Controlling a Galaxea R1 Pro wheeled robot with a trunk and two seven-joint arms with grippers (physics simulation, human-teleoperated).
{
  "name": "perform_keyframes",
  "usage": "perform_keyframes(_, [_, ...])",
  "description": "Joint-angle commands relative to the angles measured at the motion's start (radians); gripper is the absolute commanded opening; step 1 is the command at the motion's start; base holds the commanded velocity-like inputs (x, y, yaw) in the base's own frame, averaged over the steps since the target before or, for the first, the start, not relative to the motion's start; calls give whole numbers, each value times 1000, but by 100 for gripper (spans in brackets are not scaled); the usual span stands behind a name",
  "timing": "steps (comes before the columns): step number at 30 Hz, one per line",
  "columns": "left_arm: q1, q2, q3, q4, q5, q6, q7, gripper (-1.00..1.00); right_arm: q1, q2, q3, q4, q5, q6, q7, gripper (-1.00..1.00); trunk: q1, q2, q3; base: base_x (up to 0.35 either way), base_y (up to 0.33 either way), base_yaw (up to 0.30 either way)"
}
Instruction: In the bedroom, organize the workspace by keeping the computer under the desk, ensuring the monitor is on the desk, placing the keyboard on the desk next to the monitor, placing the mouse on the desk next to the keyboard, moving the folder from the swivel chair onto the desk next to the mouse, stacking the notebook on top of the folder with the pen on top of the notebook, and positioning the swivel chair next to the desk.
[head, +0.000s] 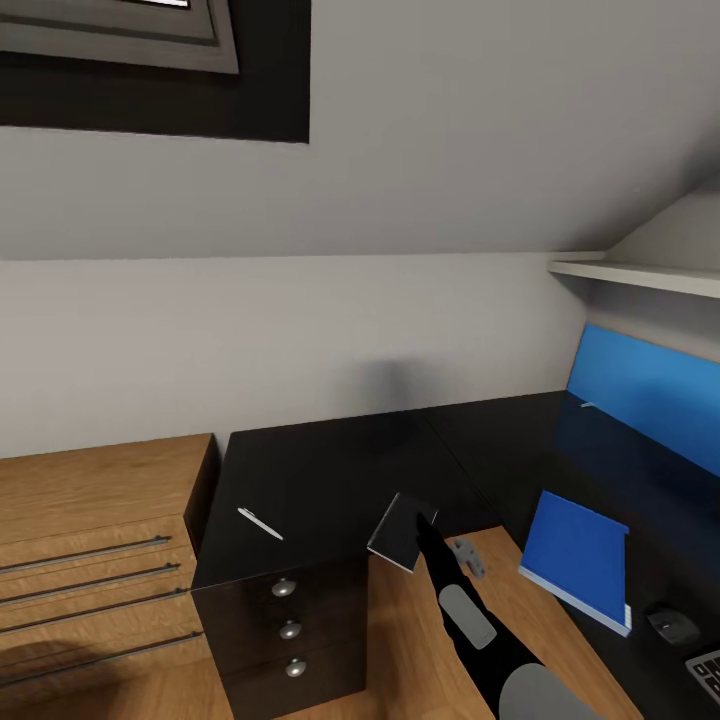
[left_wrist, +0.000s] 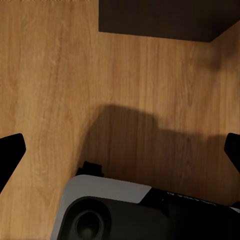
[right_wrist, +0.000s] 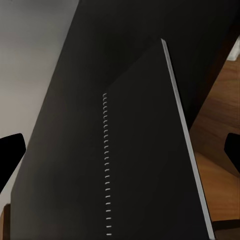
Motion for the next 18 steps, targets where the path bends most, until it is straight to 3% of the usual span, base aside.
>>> perform_keyframes(1, [0, -1, 5, -4, 0, 7, -7, 100, -1, -1, 6, 2, -11, -7, 2, 100, 0, -1, -1, 0, 0, 0])
perform_keyframes(13, [0, -3, 5, -19, 1, 3, -6, 100, -1, 0, 6, 3, -11, -7, 2, 100, 38, -71, -32, 0, 0, 0])
perform_keyframes(18, [0, -4, 7, -20, 2, -61, -6, 100, -2, 4, 12, 8, -11, -7, 2, 100, 58, -106, -48, 0, 0, 0])
